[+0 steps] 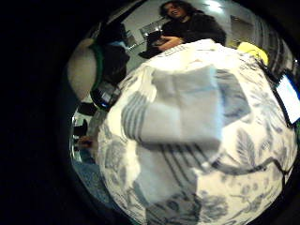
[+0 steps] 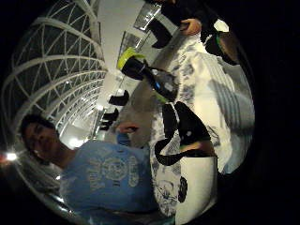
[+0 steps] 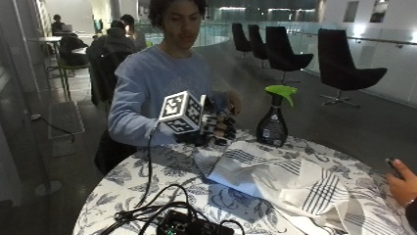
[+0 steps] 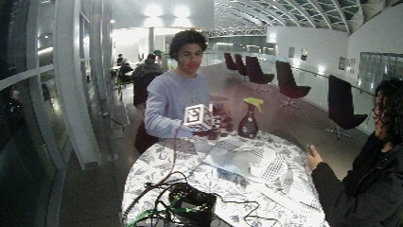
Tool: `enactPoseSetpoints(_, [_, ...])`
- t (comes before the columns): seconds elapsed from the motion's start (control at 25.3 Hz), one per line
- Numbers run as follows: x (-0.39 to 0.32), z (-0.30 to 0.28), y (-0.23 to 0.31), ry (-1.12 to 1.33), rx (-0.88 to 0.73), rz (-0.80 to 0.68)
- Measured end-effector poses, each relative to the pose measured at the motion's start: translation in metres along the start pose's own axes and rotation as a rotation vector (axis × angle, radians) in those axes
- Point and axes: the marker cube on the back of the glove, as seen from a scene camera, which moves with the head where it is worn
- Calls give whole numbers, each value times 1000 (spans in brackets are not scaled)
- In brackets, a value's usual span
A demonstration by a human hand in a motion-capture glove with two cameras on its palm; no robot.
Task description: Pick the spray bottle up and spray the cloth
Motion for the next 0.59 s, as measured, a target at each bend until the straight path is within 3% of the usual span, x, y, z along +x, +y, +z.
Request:
enactPoseSetpoints(0.28, [38, -54, 79, 186, 119, 99])
enactPoseSetpoints(0.59, [60, -87, 133, 281, 130, 168])
